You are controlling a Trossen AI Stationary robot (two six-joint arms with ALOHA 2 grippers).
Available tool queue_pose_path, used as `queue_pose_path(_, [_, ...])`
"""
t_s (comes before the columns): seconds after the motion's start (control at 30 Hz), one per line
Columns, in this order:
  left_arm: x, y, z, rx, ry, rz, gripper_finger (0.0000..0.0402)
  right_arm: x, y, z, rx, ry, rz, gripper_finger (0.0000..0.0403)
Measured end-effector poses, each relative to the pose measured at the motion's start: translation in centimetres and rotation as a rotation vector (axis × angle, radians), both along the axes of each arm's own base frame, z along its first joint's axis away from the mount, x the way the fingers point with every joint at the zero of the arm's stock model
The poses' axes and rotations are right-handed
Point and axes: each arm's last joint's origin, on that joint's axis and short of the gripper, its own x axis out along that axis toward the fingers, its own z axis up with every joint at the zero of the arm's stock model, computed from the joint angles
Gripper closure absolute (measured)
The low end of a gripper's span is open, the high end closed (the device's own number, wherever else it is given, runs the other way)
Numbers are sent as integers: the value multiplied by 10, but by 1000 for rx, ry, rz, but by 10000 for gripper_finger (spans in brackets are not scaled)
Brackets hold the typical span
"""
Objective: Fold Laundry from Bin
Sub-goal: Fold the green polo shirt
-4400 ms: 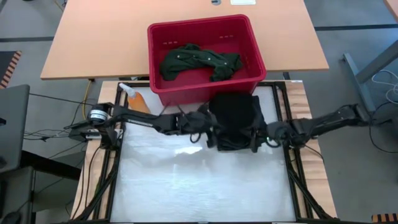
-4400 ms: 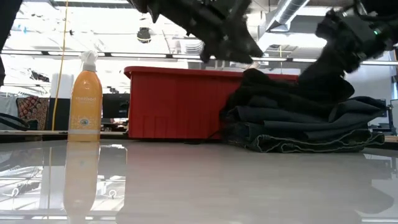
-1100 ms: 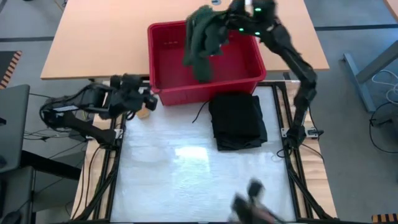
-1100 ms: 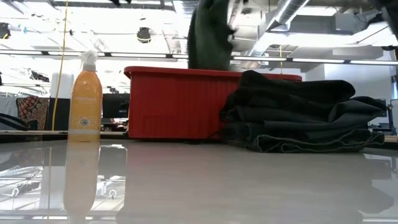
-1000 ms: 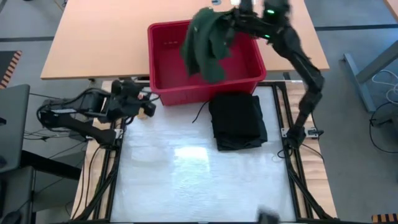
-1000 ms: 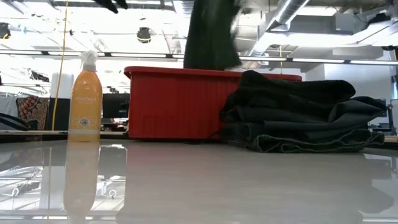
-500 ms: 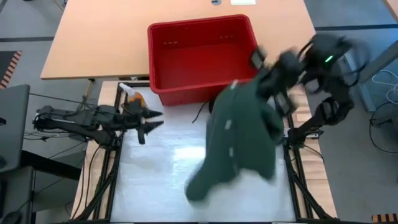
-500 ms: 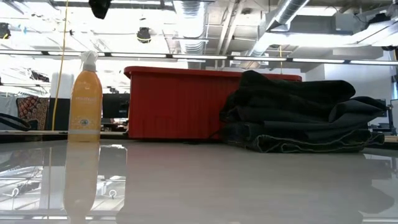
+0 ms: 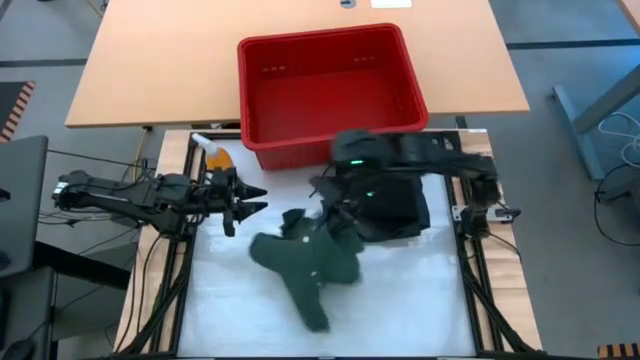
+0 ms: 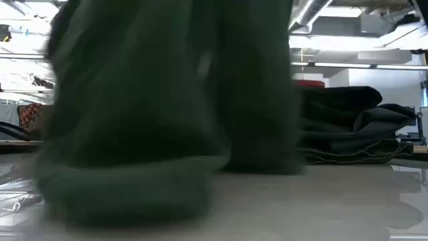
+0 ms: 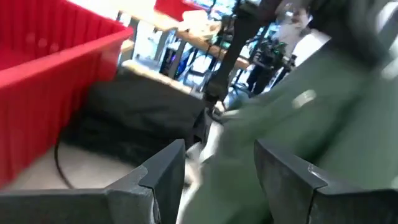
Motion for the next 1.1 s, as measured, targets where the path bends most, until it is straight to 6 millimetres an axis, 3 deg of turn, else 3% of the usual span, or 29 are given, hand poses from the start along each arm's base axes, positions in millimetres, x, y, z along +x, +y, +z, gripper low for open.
queue_pose_path(0.1, [-5,2,1,-93,5,55,221,17,-14,-38,-8,197,18,382])
queue_pose_path(0.23, [0,2,-2,-200,8,77,221,37,-14,-67,-39,255,55,381])
queue_pose_path(0.4, [25,-7,-28,-318,178,78,221,50,-3,-108,-68,437,115,346])
queue_pose_path(0.5, [37,-15,-43,-359,272,84,221,46,5,-124,-103,540,188,313])
queue_pose_path(0.73, [55,-21,-67,-237,418,79,221,35,15,-115,-67,645,137,250])
queue_pose_path(0.87, [69,-20,-88,-124,552,-12,221,19,26,-94,-69,733,-27,232])
queue_pose_path(1.1, [89,-24,-131,12,758,-87,221,-9,66,-71,-212,781,-365,227])
